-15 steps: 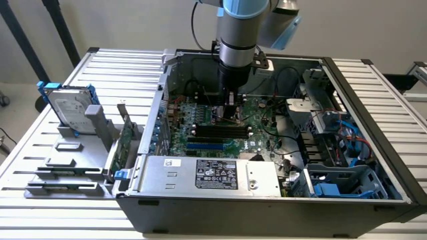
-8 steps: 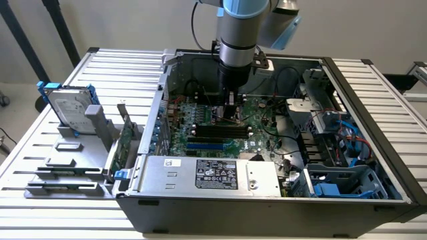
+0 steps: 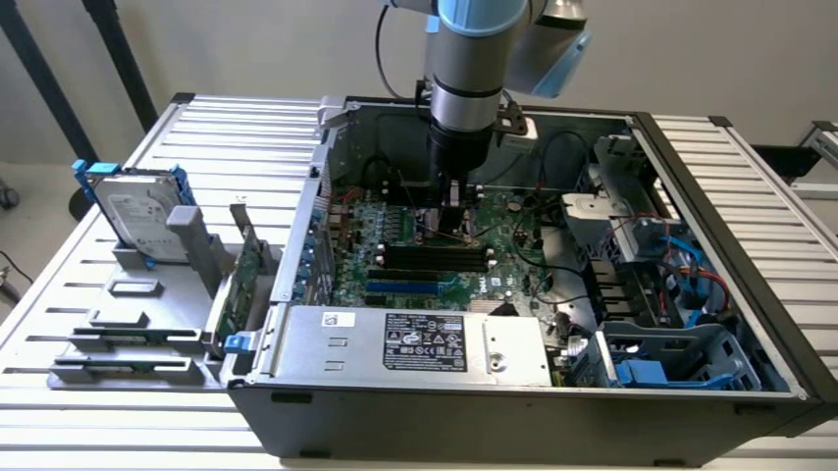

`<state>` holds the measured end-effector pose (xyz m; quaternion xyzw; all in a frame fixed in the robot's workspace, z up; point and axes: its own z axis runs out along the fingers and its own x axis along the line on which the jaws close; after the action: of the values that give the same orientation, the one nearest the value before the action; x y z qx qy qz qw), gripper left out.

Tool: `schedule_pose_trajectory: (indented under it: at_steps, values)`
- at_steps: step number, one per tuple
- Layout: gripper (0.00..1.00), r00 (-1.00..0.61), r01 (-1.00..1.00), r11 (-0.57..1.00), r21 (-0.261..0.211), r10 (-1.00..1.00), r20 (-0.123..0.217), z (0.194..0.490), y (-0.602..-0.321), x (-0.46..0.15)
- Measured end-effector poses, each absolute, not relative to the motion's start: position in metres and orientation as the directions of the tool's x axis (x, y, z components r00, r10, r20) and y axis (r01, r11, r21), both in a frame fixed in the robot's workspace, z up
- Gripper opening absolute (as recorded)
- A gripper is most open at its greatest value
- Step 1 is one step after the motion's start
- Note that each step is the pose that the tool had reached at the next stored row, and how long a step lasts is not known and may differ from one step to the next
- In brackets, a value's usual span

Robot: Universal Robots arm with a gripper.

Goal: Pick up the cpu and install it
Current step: 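Place the cpu into insertion slot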

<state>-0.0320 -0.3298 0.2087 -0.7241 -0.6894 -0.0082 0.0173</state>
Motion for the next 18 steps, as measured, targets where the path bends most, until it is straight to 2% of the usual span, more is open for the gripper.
schedule_pose_trajectory:
  at_steps: [18]
  values:
    - [0.55, 0.049, 0.999, -0.049, -0.013, 0.998, 0.027, 0.202, -0.3273, -0.0314]
